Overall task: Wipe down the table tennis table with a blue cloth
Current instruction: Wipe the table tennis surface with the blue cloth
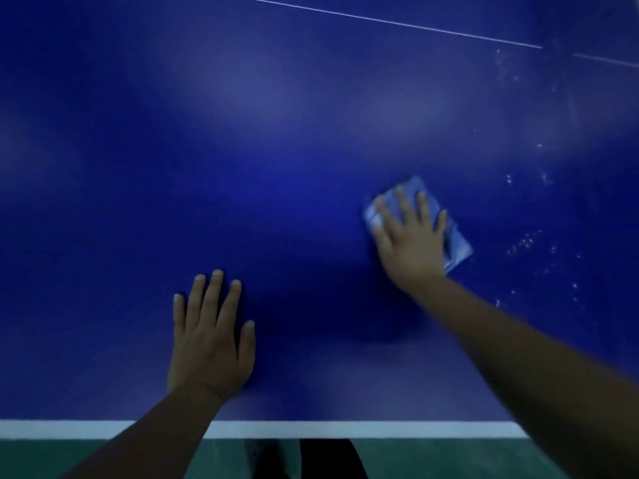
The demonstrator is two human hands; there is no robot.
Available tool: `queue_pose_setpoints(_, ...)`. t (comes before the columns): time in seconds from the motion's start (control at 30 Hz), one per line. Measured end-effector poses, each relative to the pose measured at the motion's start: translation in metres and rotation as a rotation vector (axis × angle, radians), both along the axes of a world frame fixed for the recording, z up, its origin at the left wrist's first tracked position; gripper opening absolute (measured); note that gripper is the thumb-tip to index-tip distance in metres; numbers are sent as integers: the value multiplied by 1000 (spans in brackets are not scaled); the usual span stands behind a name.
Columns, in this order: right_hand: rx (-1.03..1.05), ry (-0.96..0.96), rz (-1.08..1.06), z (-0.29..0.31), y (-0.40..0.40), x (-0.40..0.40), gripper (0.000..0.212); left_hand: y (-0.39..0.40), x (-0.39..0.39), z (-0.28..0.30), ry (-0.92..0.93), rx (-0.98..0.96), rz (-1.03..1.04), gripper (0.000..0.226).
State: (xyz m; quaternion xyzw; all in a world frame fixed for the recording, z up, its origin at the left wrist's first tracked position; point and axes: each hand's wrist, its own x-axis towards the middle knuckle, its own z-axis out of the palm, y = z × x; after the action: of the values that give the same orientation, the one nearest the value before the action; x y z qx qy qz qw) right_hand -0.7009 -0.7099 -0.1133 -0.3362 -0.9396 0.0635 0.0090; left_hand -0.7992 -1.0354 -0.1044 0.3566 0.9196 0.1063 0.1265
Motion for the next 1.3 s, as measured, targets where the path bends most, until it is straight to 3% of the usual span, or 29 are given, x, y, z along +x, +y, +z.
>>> queue_pose_setpoints(0.13, -35, -13, 427, -8, -148, 124, 47, -4, -1, -2, -14, 32, 8, 71)
queue_pose_setpoints(0.23, -34, -99, 657, -2, -142, 147, 47, -5, -2, -4, -11, 64, 4, 74)
queue_pose_setpoints(0.3, 9, -84, 458, 3, -113, 121, 48, -7, -3, -2, -26, 104, 1, 75)
queue_pose_setpoints(0.4, -79, -13, -185, 9, -89, 65, 50, -27, 4, 2, -53, 161, -1, 71)
queue_pose_setpoints(0.43, -109, -8, -291, 8, -99, 49, 51, -42, 10, 1, -23, 151, 1, 67)
queue_pose_setpoints(0.5, -81, -35, -178, 0, -149, 41, 53, -78, 23, -1, 61, 114, 12, 61)
queue_pose_setpoints(0.6, -82, -66, 284, -7, -233, 89, 49, -118, 29, -4, 115, 66, 55, 62)
queue_pose_setpoints(0.67, -96, -125, 394, -3, -230, 127, 49, -122, 28, -6, 139, 32, 52, 63)
queue_pose_setpoints(0.73, -87, -178, 321, 3, -185, 141, 51, -119, 29, -7, 153, 39, 49, 63)
queue_pose_setpoints(0.8, -81, -155, 102, 5, -138, 124, 52, -118, 29, -9, 178, 42, 39, 64)
queue_pose_setpoints(0.93, -105, -69, -126, 4, -109, 22, 52, -121, 27, -16, 222, 54, 35, 62)
queue_pose_setpoints(1.03, -76, -89, 186, -2, -161, -20, 52, -121, 29, -18, 247, 77, 45, 61)
queue_pose_setpoints(1.13, -39, -88, 667, -7, -226, 47, 50, -122, 28, -21, 249, 114, 53, 64)
queue_pose_setpoints(1.23, -33, -158, 840, -3, -216, 136, 48, -122, 27, -23, 257, 115, 53, 64)
queue_pose_setpoints(1.3, -31, -182, 778, 3, -184, 149, 47, -123, 27, -23, 255, 111, 49, 64)
